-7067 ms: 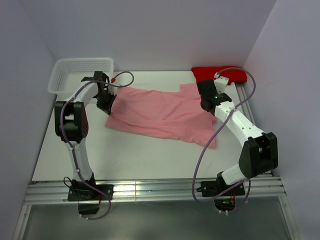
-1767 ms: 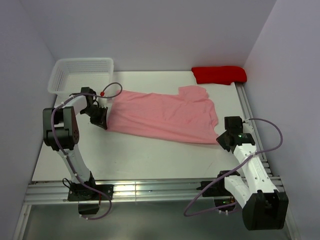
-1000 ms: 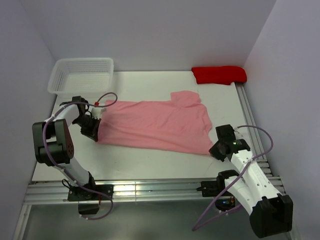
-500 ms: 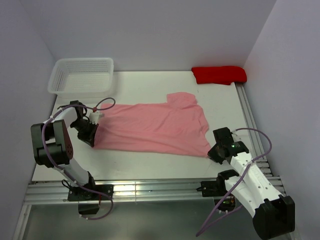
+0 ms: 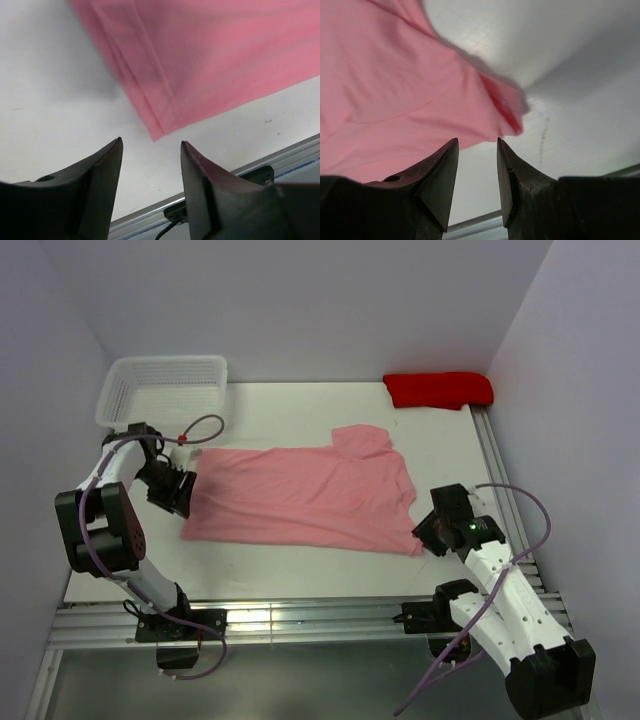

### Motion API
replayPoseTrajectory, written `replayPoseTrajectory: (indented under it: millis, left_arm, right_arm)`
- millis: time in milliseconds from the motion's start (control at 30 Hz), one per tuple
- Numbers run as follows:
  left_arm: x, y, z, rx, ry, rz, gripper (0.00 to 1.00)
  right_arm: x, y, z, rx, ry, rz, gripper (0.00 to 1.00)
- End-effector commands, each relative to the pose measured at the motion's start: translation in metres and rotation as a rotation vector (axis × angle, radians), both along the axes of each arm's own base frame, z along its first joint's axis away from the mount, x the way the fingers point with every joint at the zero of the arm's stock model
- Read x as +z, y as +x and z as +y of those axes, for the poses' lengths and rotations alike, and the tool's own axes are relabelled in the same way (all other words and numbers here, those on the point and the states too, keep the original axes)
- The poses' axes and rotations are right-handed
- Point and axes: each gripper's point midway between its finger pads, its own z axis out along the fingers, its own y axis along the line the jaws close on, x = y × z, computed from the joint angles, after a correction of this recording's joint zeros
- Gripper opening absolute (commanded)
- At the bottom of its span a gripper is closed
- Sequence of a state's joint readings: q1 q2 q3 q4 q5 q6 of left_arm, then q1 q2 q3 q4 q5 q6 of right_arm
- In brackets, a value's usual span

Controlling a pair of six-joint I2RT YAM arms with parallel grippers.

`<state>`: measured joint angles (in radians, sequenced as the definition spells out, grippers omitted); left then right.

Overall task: Roll the t-shirts
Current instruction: Fold the tshirt

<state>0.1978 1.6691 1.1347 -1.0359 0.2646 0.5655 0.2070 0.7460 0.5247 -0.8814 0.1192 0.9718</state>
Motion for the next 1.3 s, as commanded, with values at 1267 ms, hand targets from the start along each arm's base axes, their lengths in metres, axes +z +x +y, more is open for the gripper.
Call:
replayPoseTrajectory:
  millis: [1267]
  left_arm:
    - [-0.009, 0.256, -0.027, -0.177, -0.06, -0.63, 0.61]
  right_arm:
    - [0.056, 0.337, -0.016, 0.198, -0.005, -0.324, 0.4]
